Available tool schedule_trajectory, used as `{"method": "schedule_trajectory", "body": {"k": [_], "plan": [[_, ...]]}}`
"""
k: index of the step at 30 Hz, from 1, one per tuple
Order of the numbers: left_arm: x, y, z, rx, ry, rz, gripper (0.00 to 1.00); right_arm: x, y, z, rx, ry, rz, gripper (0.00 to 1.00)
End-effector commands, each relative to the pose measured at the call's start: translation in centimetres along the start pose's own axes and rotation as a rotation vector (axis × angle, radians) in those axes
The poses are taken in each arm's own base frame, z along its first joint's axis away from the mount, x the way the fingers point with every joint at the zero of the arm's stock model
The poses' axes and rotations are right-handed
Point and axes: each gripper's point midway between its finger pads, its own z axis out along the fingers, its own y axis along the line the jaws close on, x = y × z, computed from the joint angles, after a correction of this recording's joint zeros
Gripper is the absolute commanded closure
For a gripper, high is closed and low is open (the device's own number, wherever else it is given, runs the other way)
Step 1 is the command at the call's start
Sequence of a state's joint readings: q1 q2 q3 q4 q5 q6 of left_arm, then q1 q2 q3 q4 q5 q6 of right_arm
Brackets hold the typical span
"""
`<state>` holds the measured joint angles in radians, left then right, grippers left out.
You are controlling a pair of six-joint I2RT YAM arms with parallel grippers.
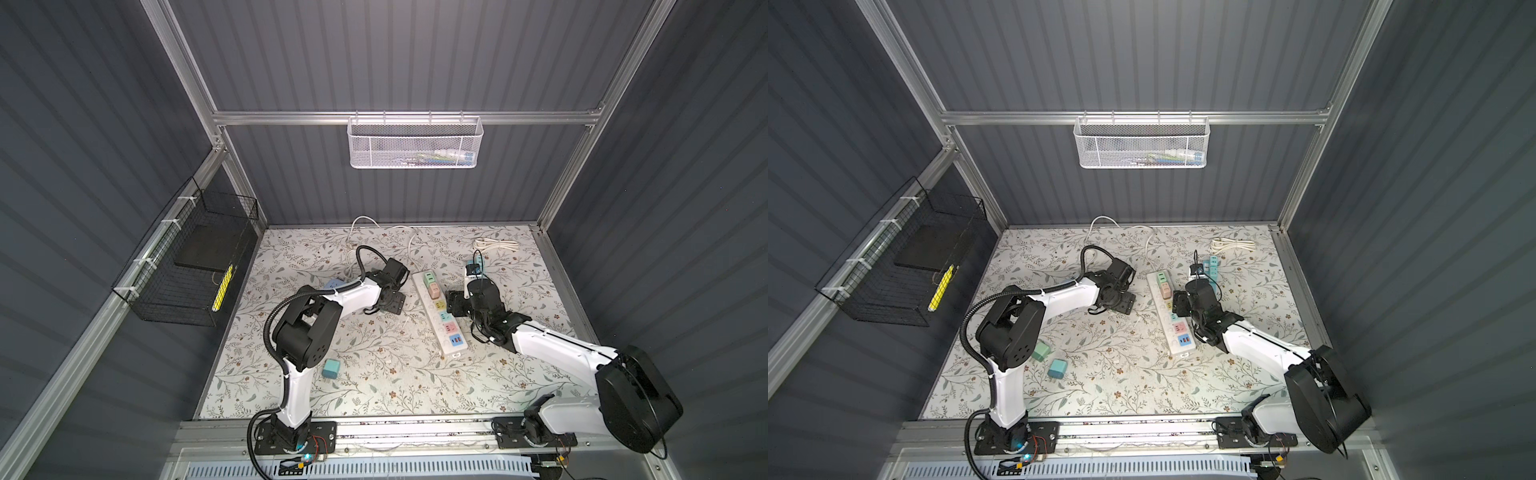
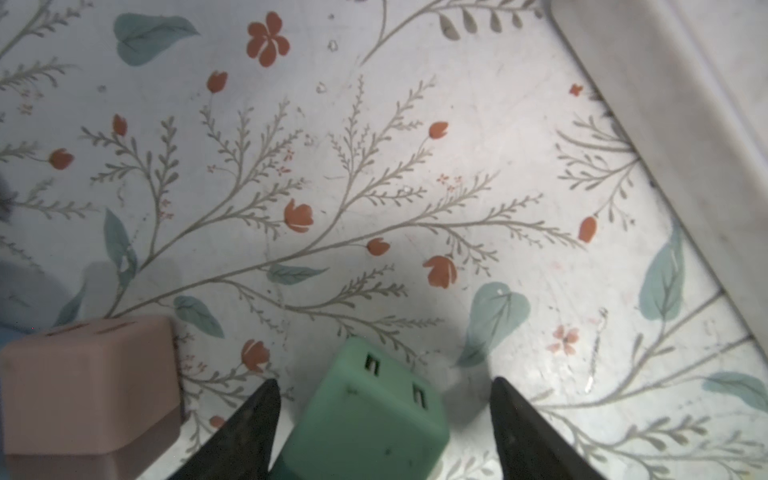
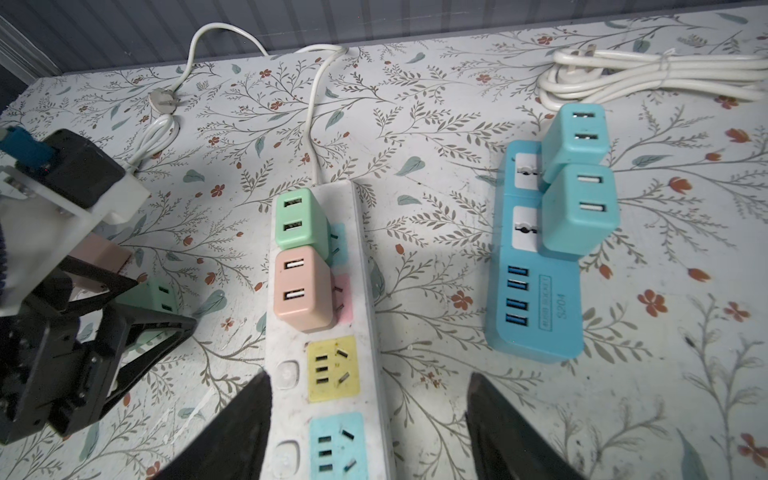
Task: Insert the plug
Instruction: 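Lower the left gripper onto the loose green charger cube and close it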
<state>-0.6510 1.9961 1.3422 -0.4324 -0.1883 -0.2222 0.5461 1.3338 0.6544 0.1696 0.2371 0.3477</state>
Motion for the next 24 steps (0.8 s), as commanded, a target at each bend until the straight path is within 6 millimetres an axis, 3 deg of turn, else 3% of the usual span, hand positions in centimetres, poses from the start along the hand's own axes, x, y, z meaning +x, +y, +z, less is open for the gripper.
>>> {"method": "schedule_trajectory", "body": {"k": [1,8,19,20,24], "plan": [[1.3,-0.7,-0.5,0.057,0.038,-0.029,0.22,0.1,-0.2,0.1,0.012,-0.005,0.005,0.25],[1.9,-1.6,-0.9,0.078,0.055,-0.031,0.25,0.2,0.0,0.3,0.007,0.007,0.004,0.25],[3.1,-0.4,-0.2,-0.103,0.14,0.094,0.31,0.5,0.2,0.6,0.0,0.022,0.002,0.25],[1.6,-0.7,-0.7,-0.098,0.108,0.089,0.32,0.5,0.2,0.6,0.001,0.022,0.002,0.25],[1.7,-0.4,-0.2,-0.117,0.109,0.088,0.37,0.5,0.2,0.6,0.0,0.027,0.001,0.25]]}}
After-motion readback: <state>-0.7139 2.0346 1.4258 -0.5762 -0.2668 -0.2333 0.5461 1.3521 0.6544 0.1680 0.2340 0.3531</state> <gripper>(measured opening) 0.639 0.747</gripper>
